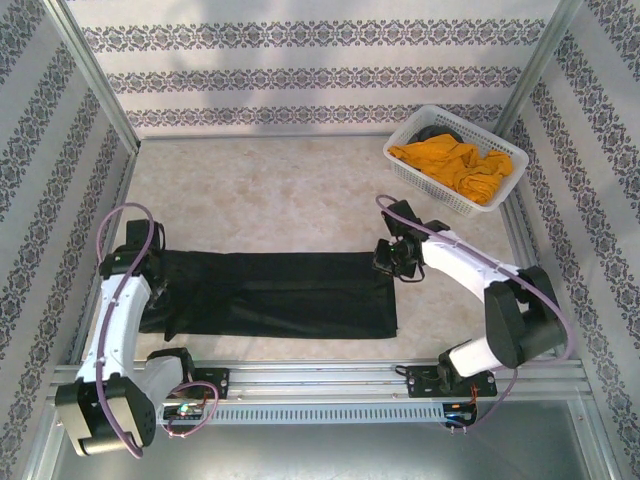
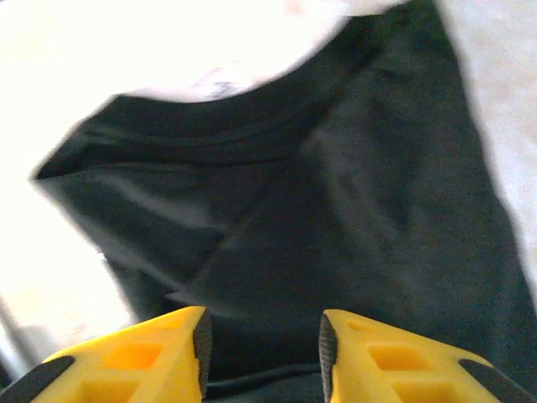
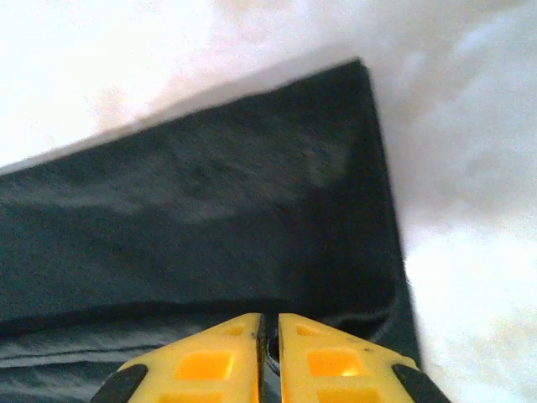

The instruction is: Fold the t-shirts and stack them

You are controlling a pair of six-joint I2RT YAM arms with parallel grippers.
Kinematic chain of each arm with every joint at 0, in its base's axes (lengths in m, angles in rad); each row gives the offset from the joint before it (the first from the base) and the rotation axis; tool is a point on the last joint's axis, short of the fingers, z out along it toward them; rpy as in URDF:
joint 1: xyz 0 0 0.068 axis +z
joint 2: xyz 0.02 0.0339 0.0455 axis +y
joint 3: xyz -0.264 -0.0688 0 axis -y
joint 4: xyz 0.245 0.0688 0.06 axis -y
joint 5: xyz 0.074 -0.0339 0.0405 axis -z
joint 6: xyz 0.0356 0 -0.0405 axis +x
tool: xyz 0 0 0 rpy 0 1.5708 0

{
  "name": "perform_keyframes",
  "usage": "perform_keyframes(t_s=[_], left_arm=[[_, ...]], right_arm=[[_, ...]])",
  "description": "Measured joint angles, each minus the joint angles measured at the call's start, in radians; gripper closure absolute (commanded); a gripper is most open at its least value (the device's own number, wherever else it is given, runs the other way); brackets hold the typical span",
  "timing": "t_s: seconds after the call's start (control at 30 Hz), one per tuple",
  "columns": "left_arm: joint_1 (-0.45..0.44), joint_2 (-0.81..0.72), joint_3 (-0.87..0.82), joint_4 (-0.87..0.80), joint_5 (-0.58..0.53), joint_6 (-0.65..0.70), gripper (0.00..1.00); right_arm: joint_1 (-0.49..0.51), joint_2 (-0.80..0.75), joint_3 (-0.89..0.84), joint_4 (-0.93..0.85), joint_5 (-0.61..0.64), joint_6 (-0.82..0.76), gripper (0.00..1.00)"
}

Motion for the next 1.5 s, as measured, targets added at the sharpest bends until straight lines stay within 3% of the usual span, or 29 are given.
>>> perform_keyframes(t_s=[0.27,0.53,0.73,1.03,1.13,1.23,1.5], left_arm=[[-0.089,0.331,0.067,0.222,0.212,0.041,0.74],[-0.144,0.527,0.089,0.233,0.276,0.051,0.74],[-0.142,0.639,0.137,0.226,0.289,0.051,0.73],[-0.119,0.883,0.461,0.268,0.337,0.063,0.68],[-0.117,0.895,0.515,0.27,0.335,0.07,0.67],[-0.126,0.856,0.511,0.264,0.328,0.083,0.65],[-0.219,0.761,0.486,0.283,0.348,0.123,0.65]], right_arm=[[0.005,0.161,0.066,0.048,-0.019,0.045,0.92],[0.005,0.318,0.185,-0.009,-0.023,0.08,0.86],[-0.007,0.453,0.375,-0.111,-0.023,0.08,0.83],[-0.117,0.723,0.797,-0.205,-0.054,0.017,0.83],[-0.143,0.78,0.906,-0.214,-0.052,-0.043,0.82],[-0.149,0.76,0.9,-0.223,-0.052,-0.087,0.81],[-0.143,0.6,0.662,-0.192,-0.067,-0.132,0.81]])
